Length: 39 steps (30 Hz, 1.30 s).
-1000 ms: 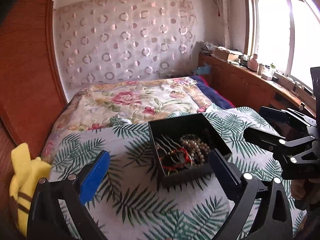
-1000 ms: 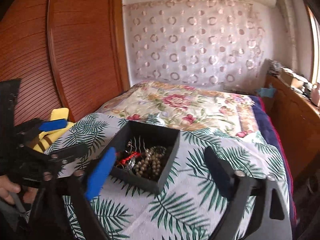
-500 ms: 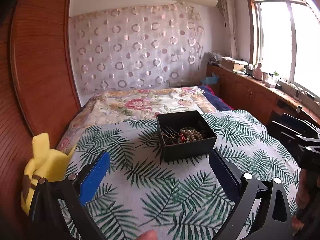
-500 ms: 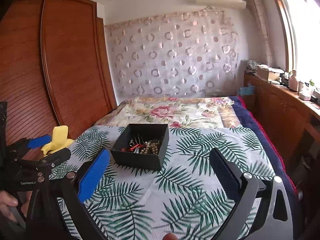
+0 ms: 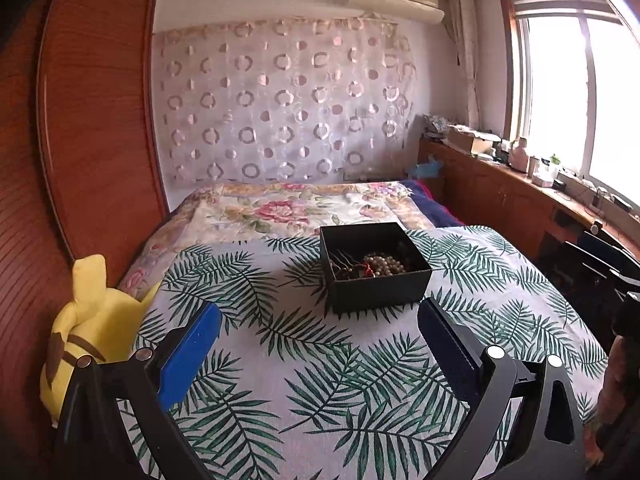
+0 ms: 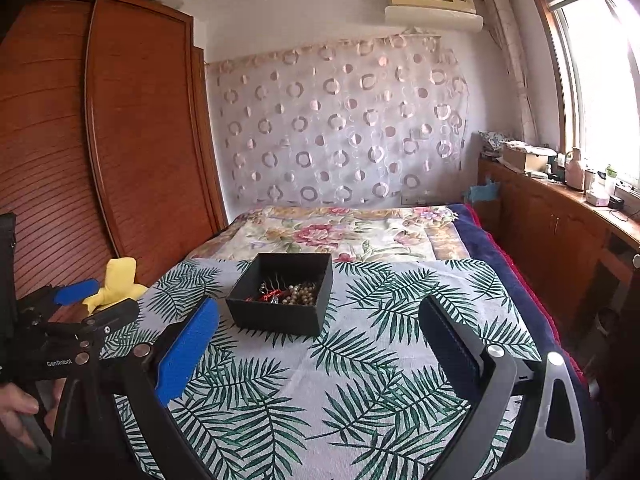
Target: Organize jewelry
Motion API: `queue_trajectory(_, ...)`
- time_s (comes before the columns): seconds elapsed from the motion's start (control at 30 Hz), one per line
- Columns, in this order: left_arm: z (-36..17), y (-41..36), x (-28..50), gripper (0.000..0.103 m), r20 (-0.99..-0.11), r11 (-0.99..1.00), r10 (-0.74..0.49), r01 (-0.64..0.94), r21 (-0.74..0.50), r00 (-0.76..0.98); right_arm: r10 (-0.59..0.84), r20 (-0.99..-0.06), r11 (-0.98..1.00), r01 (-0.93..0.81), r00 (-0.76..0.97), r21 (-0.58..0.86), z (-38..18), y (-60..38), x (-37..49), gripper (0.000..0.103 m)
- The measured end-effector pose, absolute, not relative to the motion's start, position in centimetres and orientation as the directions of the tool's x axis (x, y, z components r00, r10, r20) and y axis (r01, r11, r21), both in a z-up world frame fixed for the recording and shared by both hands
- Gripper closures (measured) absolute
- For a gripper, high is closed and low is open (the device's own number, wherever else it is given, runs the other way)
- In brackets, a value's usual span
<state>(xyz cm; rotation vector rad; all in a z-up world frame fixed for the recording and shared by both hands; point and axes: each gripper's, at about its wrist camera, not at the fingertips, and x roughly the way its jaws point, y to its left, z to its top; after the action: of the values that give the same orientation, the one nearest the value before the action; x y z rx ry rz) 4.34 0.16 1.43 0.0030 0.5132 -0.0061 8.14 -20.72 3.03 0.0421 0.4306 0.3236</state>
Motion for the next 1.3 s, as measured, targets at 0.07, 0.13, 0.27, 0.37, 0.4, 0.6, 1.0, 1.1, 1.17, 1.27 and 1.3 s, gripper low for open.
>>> queue_trajectory(0.07,1.4,0.2,4.2,0.008,-0.487,1.0,-0.001,0.002,0.001,0.873,0.317,-0.406,0.948,-0.3,0.857,0.107,2.9,-20.7,8.1,0.002)
queue_trajectory(0.13,1.5,0.2,4.2,0.008,-0.484,1.0,-0.004,0.004,-0.002,0.875,0.318,-0.408,0.948,-0.301,0.856,0.108,2.8,-20.7,8.1,0.002)
queue_trajectory(0.27,1.6,0.1,4.1,0.008,-0.48,1.0,-0.005,0.004,-0.004,0.877,0.32,-0.414,0.947,-0.302,0.852,0.111,2.3,-20.8,8.2,0.002)
queue_trajectory(0.37,1.6,0.1,4.1,0.008,-0.48,1.0,-0.007,0.006,-0.004,0.877,0.321,-0.418,0.946,-0.303,0.85,0.111,2.2,-20.7,8.3,0.002)
queue_trajectory(0.4,1.6,0.0,4.1,0.008,-0.48,1.0,-0.005,0.004,-0.002,0.877,0.322,-0.419,0.946,-0.304,0.849,0.111,2.1,-20.7,8.3,0.002)
queue_trajectory(0.6,1.6,0.1,4.2,0.008,-0.479,1.0,-0.005,0.004,-0.003,0.878,0.324,-0.424,0.945,-0.306,0.846,0.111,1.9,-20.5,8.3,0.002)
queue_trajectory(1.0,1.6,0.0,4.1,0.008,-0.477,1.0,-0.006,0.005,-0.004,0.879,0.323,-0.424,0.946,-0.306,0.846,0.111,1.8,-20.5,8.3,0.002)
queue_trajectory(1.1,1.7,-0.1,4.2,0.008,-0.477,1.0,-0.004,0.003,-0.003,0.879,0.324,-0.424,0.945,-0.306,0.846,0.111,1.8,-20.5,8.3,0.002)
queue_trajectory(1.17,1.7,0.0,4.1,0.008,-0.476,1.0,-0.004,0.003,-0.002,0.879,0.323,-0.424,0.946,-0.306,0.846,0.11,1.8,-20.5,8.3,0.002)
queue_trajectory(1.27,1.6,0.0,4.1,0.008,-0.477,1.0,-0.005,0.004,-0.003,0.879,0.323,-0.424,0.946,-0.305,0.846,0.111,1.8,-20.5,8.3,0.002)
queue_trajectory(1.3,1.6,0.0,4.1,0.008,-0.477,1.0,-0.005,0.005,-0.002,0.879,0.324,-0.425,0.945,-0.306,0.845,0.111,1.8,-20.5,8.3,0.002)
